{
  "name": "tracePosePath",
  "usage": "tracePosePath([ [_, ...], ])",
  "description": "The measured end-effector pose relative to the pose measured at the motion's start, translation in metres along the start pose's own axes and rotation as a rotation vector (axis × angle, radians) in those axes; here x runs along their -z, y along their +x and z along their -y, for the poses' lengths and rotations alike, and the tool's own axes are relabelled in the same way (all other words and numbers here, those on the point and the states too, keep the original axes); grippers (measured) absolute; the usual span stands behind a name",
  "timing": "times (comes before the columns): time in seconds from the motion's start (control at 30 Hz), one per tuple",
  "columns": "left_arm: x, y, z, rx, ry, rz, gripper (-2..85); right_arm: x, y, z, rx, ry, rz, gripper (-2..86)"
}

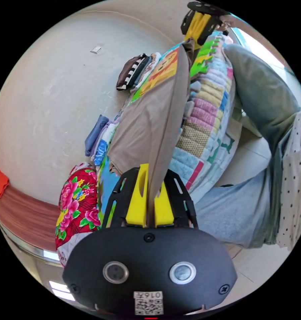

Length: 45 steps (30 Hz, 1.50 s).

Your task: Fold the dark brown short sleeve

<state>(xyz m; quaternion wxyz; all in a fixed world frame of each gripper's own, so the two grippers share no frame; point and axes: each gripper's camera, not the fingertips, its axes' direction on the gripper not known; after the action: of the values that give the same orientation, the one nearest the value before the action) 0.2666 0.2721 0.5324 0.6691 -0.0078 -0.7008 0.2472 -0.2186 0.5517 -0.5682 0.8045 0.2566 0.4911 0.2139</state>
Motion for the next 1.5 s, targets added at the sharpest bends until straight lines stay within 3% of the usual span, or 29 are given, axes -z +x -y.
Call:
tracePosePath([
  [0.33, 0.003, -0.063, 0.001, -0.051, 0.091, -0.293, -0.9, 0.025, 0.093, -0.026, 0.006, -0.005, 0.118, -0.2],
  [0.6, -0.003, -0.118, -0.006, -0.024, 0.22, -0.757, -0.9, 0.042, 0.16, -0.041, 0.059, -0.035, 0.248, -0.2],
  [0.83, -0.017, -0.166, -0.006, -0.046, 0.258, -0.816, -0.9, 0.054, 0.239, -0.027, 0.111, 0.029, 0.342, -0.1],
  [1.0, -0.044, -0.246, -0.003, -0.011, 0.234, -0.873, -0.9, 0.037, 0.318, 0.032, 0.23, 0.015, 0.374, -0.1],
  [1.23, -0.113, -0.372, 0.014, 0.007, 0.102, -0.882, -0.7, -0.064, 0.474, 0.165, 0.308, -0.168, 0.606, -0.2],
  [1.4, -0.236, -0.466, 0.02, 0.194, -0.053, -0.99, -0.7, -0.177, 0.566, 0.248, 0.294, -0.325, 0.75, -0.2],
  [1.5, -0.322, -0.487, 0.013, 0.29, -0.177, -1.085, -0.7, -0.271, 0.603, 0.28, 0.177, -0.476, 0.84, -0.1],
])
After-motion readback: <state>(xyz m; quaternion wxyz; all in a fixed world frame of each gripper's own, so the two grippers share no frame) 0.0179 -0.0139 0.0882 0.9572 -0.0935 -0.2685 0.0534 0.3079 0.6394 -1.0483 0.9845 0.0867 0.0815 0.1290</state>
